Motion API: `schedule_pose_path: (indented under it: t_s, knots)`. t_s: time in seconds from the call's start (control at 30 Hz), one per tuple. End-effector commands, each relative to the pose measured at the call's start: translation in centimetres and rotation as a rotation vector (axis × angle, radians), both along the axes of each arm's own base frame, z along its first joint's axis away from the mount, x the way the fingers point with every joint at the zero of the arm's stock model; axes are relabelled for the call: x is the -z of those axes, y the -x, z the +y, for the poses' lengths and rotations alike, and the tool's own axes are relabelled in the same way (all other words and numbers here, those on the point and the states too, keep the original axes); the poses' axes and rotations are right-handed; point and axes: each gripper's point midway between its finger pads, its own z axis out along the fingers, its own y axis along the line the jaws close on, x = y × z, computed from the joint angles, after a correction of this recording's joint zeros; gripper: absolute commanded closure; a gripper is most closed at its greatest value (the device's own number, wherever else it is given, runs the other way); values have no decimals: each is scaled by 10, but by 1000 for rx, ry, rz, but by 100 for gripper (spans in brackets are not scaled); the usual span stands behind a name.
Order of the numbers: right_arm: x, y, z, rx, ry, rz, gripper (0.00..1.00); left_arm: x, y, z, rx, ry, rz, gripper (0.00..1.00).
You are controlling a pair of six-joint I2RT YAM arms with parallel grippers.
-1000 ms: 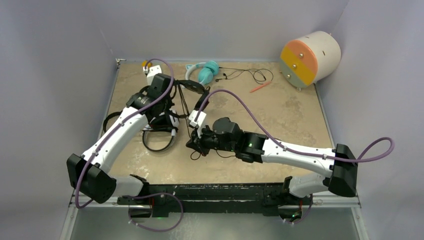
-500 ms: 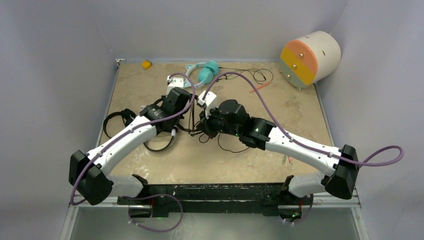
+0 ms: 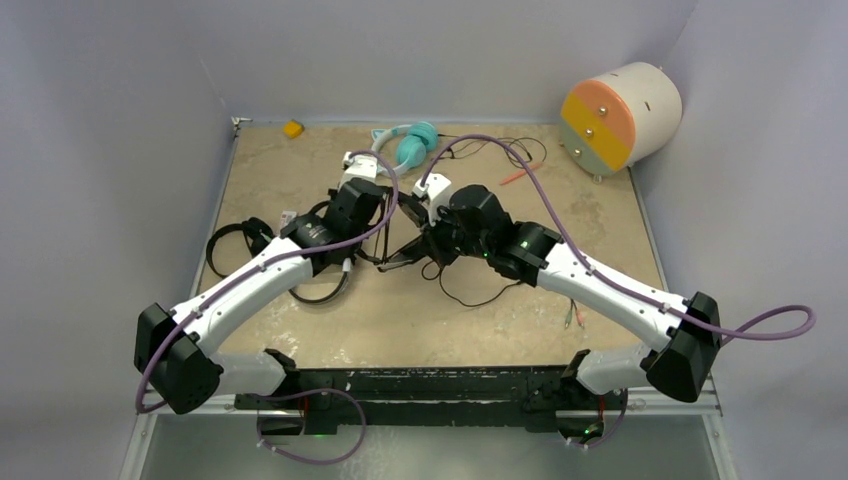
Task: Wrap the headphones
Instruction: Wrap the headphones cable around the headphones.
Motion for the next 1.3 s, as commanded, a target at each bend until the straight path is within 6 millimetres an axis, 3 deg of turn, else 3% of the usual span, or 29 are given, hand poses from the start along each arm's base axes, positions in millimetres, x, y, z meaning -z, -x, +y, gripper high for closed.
schedule_pose_path:
  t_s: [0.0, 0.23, 0.47, 0.8, 1.1, 1.27]
  knots:
    - [-33, -7, -12, 10, -14, -64, 100, -14, 0, -12, 108, 5, -48, 100]
    - [-35, -8, -19, 4, 13, -74, 100, -16, 6, -24, 198, 34, -44, 100]
    - [-50, -13, -22, -15, 33, -130, 100, -1, 17, -41, 371, -3, 27, 100]
    - [-44, -57, -56, 143, 280, -284, 99, 20, 21, -25, 346, -193, 88, 100]
    - [-49, -73, -57, 184, 252, -325, 88, 22, 30, -41, 468, -181, 93, 100]
    - [-48, -86, -64, 215, 235, -328, 89, 16, 39, -53, 545, -131, 86, 100]
